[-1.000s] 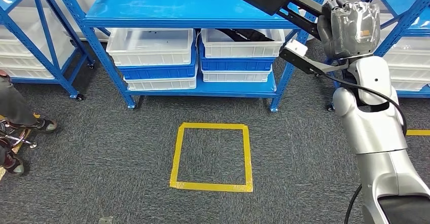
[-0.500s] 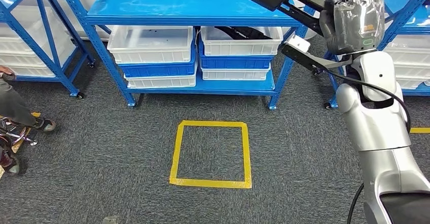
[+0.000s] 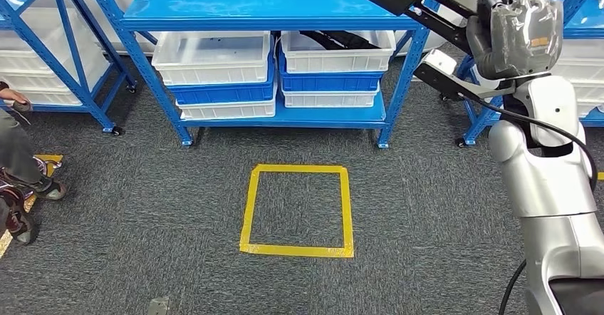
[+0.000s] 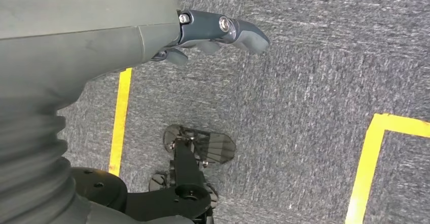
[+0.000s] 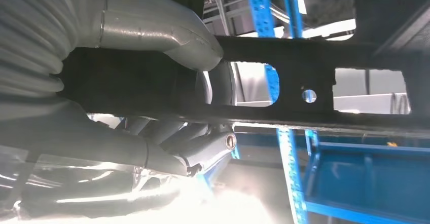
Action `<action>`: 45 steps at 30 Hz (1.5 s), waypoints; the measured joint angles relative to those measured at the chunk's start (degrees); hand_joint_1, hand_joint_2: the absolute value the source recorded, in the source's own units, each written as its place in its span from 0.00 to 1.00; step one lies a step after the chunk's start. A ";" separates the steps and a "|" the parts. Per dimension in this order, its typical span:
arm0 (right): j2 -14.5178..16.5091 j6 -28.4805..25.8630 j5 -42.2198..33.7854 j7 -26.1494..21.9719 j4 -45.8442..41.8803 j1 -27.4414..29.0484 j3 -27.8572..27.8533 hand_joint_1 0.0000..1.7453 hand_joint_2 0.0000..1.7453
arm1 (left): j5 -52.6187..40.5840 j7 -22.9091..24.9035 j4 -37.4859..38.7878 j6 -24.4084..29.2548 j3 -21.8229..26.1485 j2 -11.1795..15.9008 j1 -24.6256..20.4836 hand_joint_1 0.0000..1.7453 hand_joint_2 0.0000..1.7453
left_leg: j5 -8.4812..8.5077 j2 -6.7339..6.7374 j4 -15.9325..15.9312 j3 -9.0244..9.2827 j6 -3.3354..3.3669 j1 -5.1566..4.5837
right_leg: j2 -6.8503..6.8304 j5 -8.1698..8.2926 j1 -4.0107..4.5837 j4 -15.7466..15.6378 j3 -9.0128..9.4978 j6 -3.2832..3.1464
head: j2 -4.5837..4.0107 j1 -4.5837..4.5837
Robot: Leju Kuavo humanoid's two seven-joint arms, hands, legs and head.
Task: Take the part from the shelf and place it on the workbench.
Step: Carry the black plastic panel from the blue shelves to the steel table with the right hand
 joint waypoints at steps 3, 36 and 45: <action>0.01 -0.05 0.18 0.01 0.03 0.07 0.04 1.00 1.00 | -0.01 0.10 0.00 0.30 0.02 0.03 -0.13 0.00 1.00 | -3.67 0.00 5.17 -2.16 -0.83 0.37 | 0.28 0.49 -0.17 0.01 -0.29 -0.94 | 0.00 -0.06; 0.89 0.21 0.94 0.32 1.52 -0.90 1.14 1.00 1.00 | -0.07 0.21 -0.02 0.67 0.04 0.00 -0.03 0.00 1.00 | -9.10 0.37 14.93 -5.24 -0.68 0.95 | 1.40 1.33 -0.08 0.71 -1.86 -0.19 | 0.00 0.43; 1.20 0.33 1.21 0.63 1.94 -1.26 1.62 1.00 1.00 | -0.25 0.05 -0.05 0.73 0.04 0.51 0.02 0.00 1.00 | -1.50 -3.85 0.73 1.38 6.39 -1.94 | 5.84 2.49 0.56 -0.10 -2.34 -0.39 | 0.00 1.02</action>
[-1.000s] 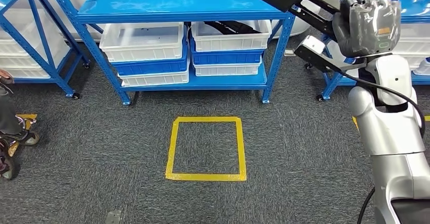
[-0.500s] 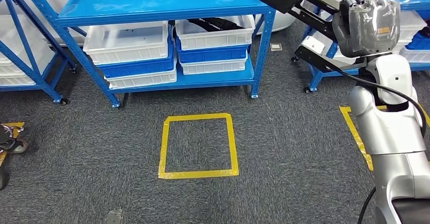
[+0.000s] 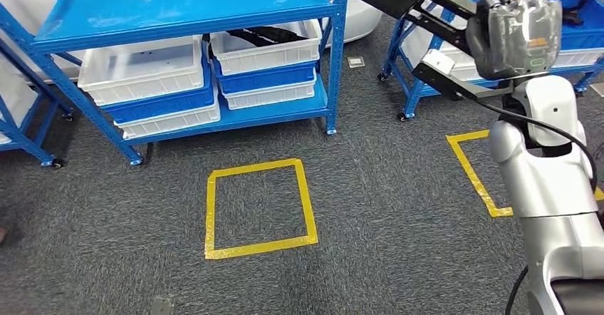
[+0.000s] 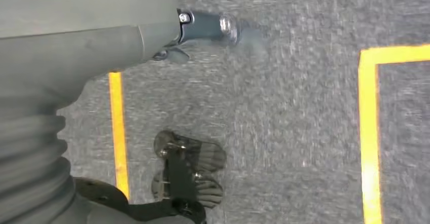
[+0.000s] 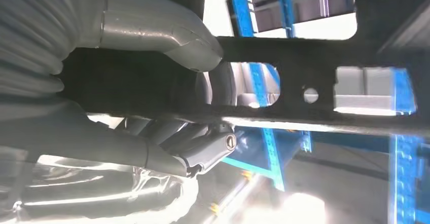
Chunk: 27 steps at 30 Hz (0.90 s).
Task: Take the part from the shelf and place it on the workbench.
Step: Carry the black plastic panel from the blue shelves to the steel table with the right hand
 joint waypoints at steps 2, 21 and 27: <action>-0.18 -0.01 0.15 0.05 0.00 -0.01 -0.08 1.00 1.00 | -0.05 -0.03 -0.02 0.02 0.02 -0.01 -0.09 0.00 1.00 | 1.35 1.23 -2.65 1.19 -0.11 0.18 | -1.19 0.00 0.32 0.08 -0.56 0.27 | 0.00 -0.14; -0.28 -0.20 1.01 0.22 0.50 0.58 -0.08 1.00 1.00 | -0.42 0.11 0.01 0.11 0.02 -0.72 0.00 0.00 1.00 | -7.05 4.10 11.82 -5.45 -7.28 2.73 | -4.66 -0.35 -1.13 0.78 -0.49 -0.22 | 0.00 -0.32; -0.16 -0.34 1.49 0.20 0.52 1.22 -0.09 1.00 1.00 | -0.45 -0.03 0.01 0.16 0.02 -0.57 0.06 0.00 1.00 | -2.36 0.08 3.12 0.10 -4.48 2.53 | -0.87 0.55 -0.43 0.57 -0.83 -0.47 | 0.00 -0.11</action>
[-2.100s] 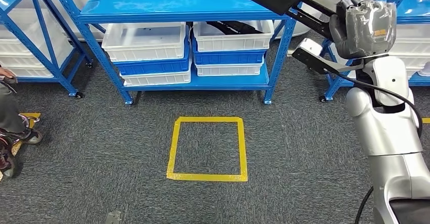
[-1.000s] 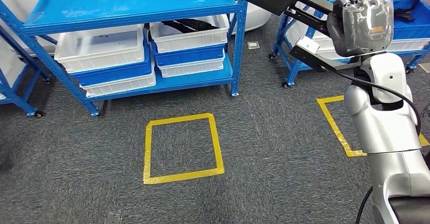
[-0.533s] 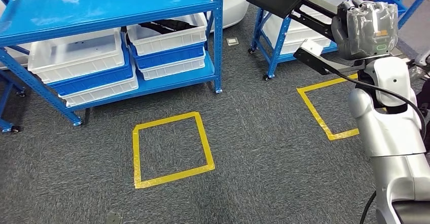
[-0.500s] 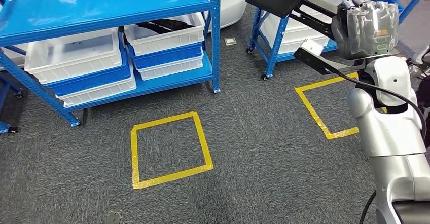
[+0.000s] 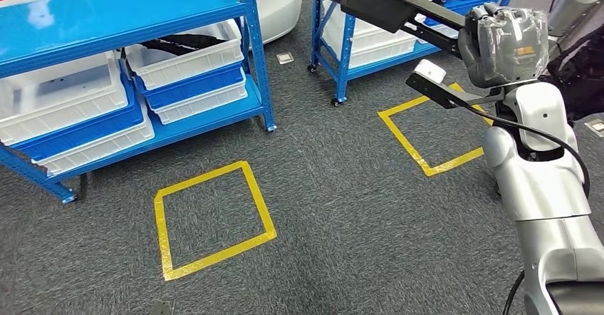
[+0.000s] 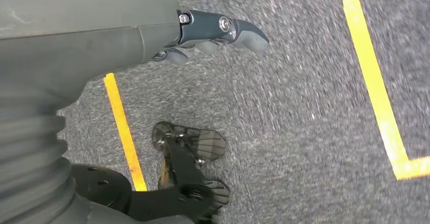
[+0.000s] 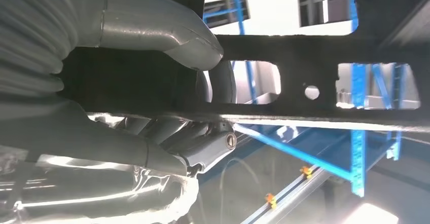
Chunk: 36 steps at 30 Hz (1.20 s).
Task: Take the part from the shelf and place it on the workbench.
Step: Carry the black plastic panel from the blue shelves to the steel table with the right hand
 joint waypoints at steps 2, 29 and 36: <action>0.02 -0.07 -0.01 -0.01 0.05 0.06 -0.01 1.00 1.00 | -0.03 -0.07 0.01 0.08 -0.01 0.16 0.01 0.00 1.00 | 0.40 -1.58 -2.57 1.32 0.87 -0.37 | 1.12 0.57 -0.59 -0.35 -0.22 0.68 | 0.00 -0.04; 0.40 -1.42 2.17 0.26 -0.18 0.50 -0.03 1.00 1.00 | -0.69 0.16 -0.01 0.37 0.03 -0.11 -0.13 0.00 1.00 | -3.48 3.75 7.35 -3.37 -3.49 0.48 | -4.47 -1.12 -0.71 -0.21 1.11 -0.28 | 0.00 -0.33; 0.48 -1.79 1.81 -0.29 -0.03 -0.28 -0.03 1.00 1.00 | -0.95 0.30 -0.01 0.38 0.03 -0.39 -0.16 0.00 1.00 | 0.07 3.36 -3.83 2.36 -4.02 0.31 | -4.21 -0.60 0.25 0.23 0.20 0.60 | 0.00 -0.17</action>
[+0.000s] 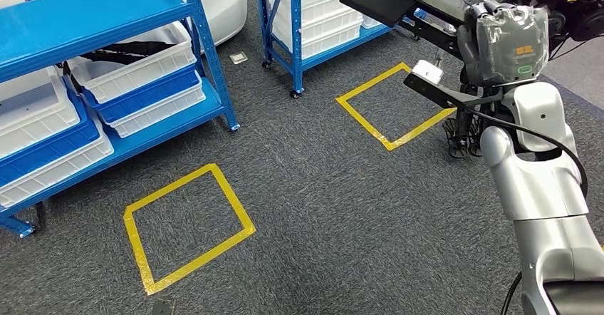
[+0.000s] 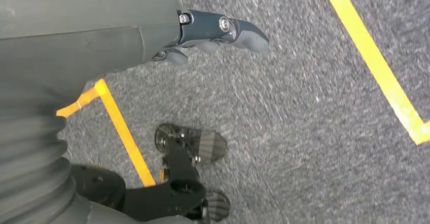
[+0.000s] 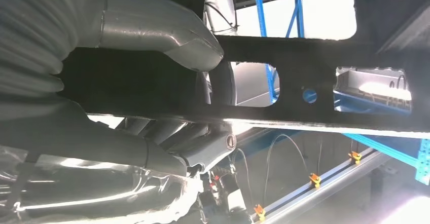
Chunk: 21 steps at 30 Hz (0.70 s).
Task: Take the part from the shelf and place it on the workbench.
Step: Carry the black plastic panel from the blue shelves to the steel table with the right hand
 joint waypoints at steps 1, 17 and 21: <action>0.01 -0.01 0.01 -0.01 0.02 0.00 0.00 1.00 1.00 | -0.01 0.00 0.00 0.01 0.01 0.01 0.00 0.00 1.00 | 0.05 -0.02 0.01 -0.07 0.20 -0.26 | -0.02 0.09 -0.07 -0.04 -0.06 0.15 | 0.00 0.01; 0.14 0.86 -0.39 0.06 0.03 -0.04 0.00 1.00 1.00 | -0.15 -0.03 0.00 -0.02 0.03 0.02 0.00 0.00 1.00 | 0.85 -0.09 0.00 -0.90 1.91 -1.39 | -0.06 1.31 -0.78 -1.21 -0.32 1.93 | 0.00 0.01; 0.18 1.14 -1.19 0.07 0.03 -0.03 0.00 1.00 1.00 | -0.22 -0.13 0.00 -0.11 0.04 0.05 0.00 0.00 1.00 | 0.89 -0.19 0.27 -1.22 2.16 -1.67 | -0.06 1.54 -1.18 -1.39 -0.33 2.27 | 0.00 -0.02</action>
